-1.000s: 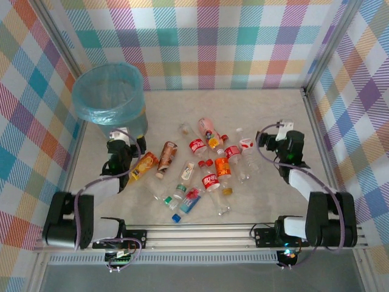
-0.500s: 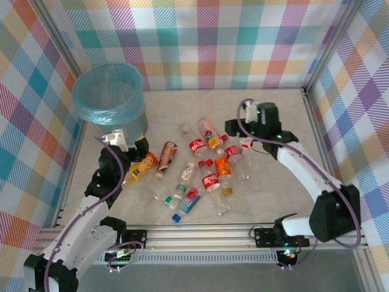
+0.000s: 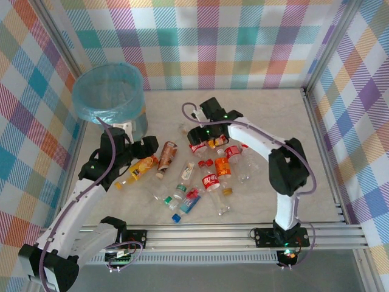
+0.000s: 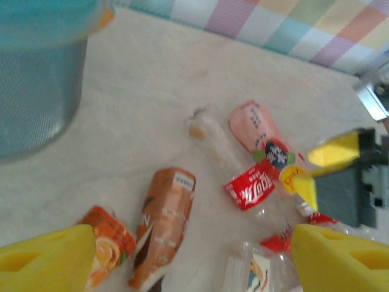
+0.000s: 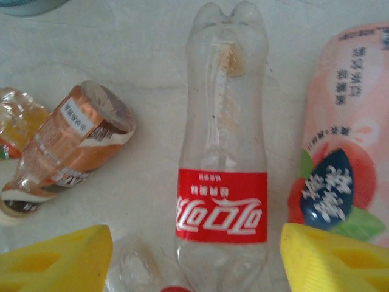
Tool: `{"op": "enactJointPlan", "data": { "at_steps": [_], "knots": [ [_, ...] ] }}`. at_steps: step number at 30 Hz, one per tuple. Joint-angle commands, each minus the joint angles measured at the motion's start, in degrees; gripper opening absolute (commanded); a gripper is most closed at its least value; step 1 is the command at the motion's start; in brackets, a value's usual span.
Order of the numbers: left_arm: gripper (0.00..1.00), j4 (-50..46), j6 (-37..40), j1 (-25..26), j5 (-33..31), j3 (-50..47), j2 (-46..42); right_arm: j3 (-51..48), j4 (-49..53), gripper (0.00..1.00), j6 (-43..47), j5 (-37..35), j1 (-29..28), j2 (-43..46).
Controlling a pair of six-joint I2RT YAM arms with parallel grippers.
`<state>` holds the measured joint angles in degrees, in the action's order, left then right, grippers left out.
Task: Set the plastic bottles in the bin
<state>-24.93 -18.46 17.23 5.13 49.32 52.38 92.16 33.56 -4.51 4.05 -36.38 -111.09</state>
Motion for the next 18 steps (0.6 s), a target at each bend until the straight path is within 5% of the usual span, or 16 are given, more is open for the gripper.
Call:
{"op": "enactJointPlan", "data": {
  "at_steps": [1,18],
  "knots": [
    [0.86,-3.3,-0.6,0.6,1.5,2.8,-1.4,4.8,6.1,0.70,1.5,-1.2,-1.1,-3.8],
    [0.88,-7.2,1.1,0.6,-0.6,3.7,-1.8,13.2,10.7,0.79,3.3,-5.4,-3.4,-16.0]
  ]
}}
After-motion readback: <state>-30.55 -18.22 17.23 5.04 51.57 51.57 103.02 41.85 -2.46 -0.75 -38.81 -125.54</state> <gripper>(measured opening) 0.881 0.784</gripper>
